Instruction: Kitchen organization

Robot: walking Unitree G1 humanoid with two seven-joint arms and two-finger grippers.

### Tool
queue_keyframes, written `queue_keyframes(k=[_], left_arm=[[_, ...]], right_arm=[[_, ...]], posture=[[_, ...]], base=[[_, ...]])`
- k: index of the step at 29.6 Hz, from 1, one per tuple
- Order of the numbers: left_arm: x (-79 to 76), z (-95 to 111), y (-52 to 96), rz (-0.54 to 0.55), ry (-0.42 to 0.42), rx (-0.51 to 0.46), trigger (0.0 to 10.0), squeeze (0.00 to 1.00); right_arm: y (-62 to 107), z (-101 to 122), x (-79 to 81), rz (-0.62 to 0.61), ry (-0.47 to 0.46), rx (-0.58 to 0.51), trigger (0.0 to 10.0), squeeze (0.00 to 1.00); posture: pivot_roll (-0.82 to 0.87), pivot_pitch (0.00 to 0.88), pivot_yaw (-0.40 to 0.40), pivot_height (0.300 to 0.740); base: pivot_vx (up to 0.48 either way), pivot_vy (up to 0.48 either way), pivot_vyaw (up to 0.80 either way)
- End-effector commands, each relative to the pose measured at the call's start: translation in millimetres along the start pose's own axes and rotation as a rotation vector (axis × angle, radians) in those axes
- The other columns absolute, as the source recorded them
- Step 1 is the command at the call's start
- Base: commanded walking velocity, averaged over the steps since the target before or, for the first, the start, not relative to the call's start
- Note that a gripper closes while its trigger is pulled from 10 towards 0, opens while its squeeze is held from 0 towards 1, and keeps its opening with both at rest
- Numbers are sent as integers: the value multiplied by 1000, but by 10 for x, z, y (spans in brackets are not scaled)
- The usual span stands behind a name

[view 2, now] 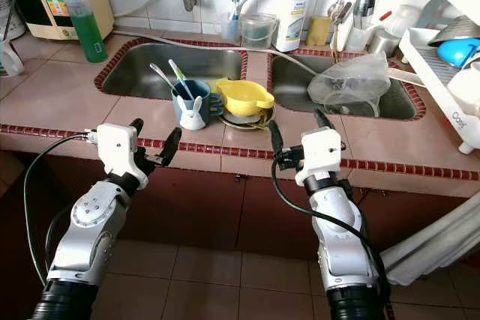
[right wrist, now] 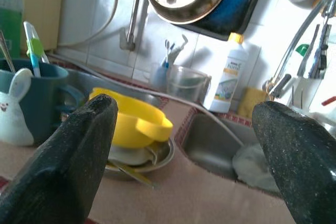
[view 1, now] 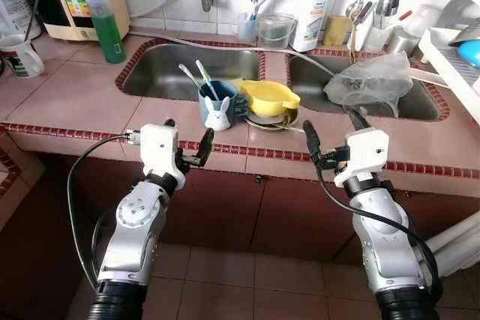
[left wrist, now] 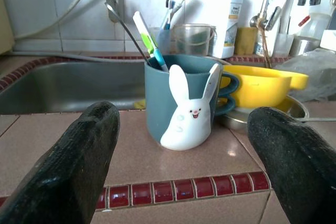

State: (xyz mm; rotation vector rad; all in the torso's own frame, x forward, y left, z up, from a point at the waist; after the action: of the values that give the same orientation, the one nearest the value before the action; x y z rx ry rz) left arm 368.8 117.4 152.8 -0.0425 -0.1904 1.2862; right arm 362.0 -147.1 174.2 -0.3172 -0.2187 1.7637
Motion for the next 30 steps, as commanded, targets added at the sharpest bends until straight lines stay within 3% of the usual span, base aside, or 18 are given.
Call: queue_keyframes(k=[1,20,30], left_arm=[[10,108,-40,1,-5,-26,10000,0],[57,204,-49,-3,-17,-37,10000,0],[52,200,-63,-1,-20,-34,10000,0]], right_arm=[[-11,51,1,6,5,-9,10000,0],[-40,173,33,17,9,-37,10000,0],[-38,170,50,24,7,-36,10000,0]], posture=[[-118,8,-2,711],[-116,0,2,711],[-111,0,4,711]], base=[[0,0,0],[0,0,0],[332,0,0]])
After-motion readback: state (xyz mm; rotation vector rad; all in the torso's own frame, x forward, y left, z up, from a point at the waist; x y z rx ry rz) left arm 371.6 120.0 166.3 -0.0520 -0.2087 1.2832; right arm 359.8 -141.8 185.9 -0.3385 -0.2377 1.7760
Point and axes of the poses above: a point about 5 cm out from each wrist's last joint towards the gripper, its own y axis pointing back from the gripper into the wrist, its own z axis along the axis of the wrist's last joint, x = y × z, the point moved 6 cm from there along -y, pointing out of the wrist towards the gripper, and after that the axes turned 7 degrees about -y, right-handed, at the moved point
